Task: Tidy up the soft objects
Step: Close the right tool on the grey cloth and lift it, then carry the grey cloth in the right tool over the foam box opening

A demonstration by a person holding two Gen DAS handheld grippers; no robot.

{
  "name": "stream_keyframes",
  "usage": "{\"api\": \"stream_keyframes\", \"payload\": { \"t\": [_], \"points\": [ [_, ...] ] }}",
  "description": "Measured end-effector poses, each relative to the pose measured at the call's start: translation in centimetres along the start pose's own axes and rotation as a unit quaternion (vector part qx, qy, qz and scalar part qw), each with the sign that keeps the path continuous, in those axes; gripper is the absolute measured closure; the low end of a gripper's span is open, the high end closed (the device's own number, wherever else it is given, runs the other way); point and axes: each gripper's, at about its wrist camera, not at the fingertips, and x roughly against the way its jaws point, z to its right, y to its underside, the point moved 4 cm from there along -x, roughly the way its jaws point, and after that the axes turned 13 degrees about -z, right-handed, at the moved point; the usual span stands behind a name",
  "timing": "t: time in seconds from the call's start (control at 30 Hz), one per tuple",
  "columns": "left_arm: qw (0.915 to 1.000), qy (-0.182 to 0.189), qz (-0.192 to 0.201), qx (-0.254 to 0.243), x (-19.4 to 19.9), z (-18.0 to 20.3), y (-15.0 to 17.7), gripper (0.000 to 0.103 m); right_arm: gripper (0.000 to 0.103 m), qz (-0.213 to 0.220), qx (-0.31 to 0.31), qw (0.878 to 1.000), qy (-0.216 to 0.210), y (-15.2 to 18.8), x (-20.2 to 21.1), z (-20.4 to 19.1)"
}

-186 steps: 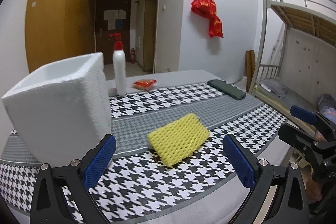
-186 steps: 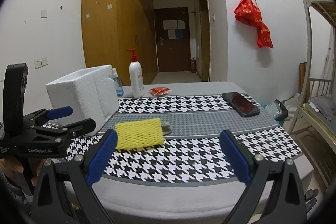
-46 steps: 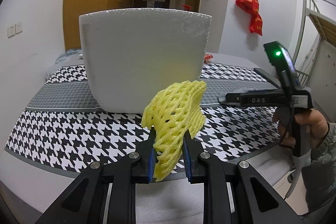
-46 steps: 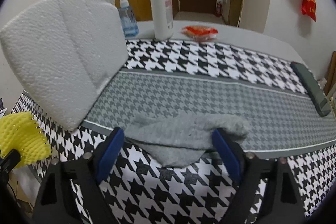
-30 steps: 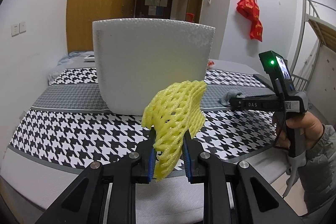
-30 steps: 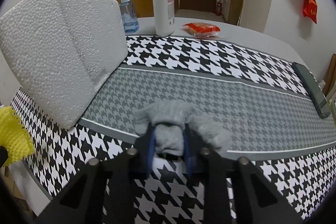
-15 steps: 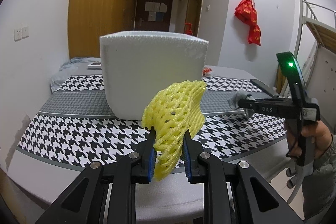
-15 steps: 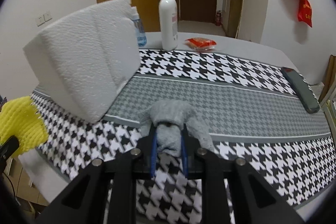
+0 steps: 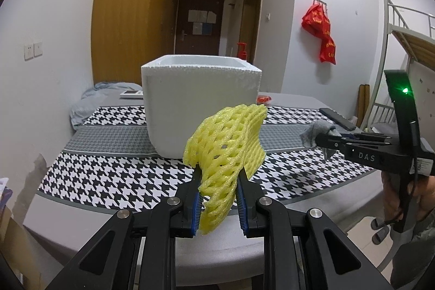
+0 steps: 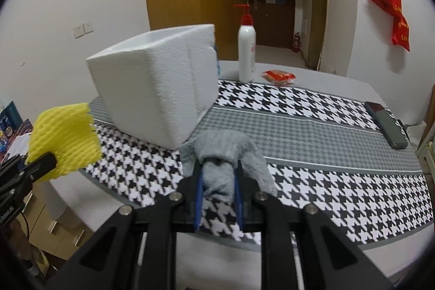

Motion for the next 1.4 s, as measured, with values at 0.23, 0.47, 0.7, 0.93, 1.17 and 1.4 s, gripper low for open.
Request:
{"api": "stream_keyframes", "payload": {
  "t": [0.23, 0.47, 0.7, 0.93, 1.17, 1.4],
  "points": [
    [1.0, -0.006, 0.0, -0.008, 0.8, -0.1, -0.2, 0.08, 0.08, 0.021, -0.002, 1.0, -0.006, 1.3, 1.7, -1.0],
    [0.9999, -0.007, 0.008, -0.005, 1.6, -0.4, -0.4, 0.08, 0.08, 0.039, -0.009, 0.999, -0.013, 2.1, 3.3, -1.6],
    [0.9997, -0.004, 0.017, -0.015, 2.1, -0.2, -0.7, 0.08, 0.08, 0.059, -0.001, 0.997, -0.048, 2.2, 5.0, -2.9],
    [0.9994, -0.003, 0.029, -0.017, 2.9, -0.7, -1.9, 0.08, 0.08, 0.077, 0.01, 0.995, -0.056, 1.5, 5.7, -4.2],
    [0.9989, -0.01, 0.045, -0.011, 3.7, -1.5, -2.9, 0.08, 0.08, 0.093, 0.02, 0.993, -0.073, 0.2, 6.2, -5.0],
    [0.9985, -0.01, 0.054, -0.008, 3.9, -2.0, -3.8, 0.08, 0.08, 0.105, 0.026, 0.992, -0.069, -0.5, 7.0, -5.2]
  ]
}}
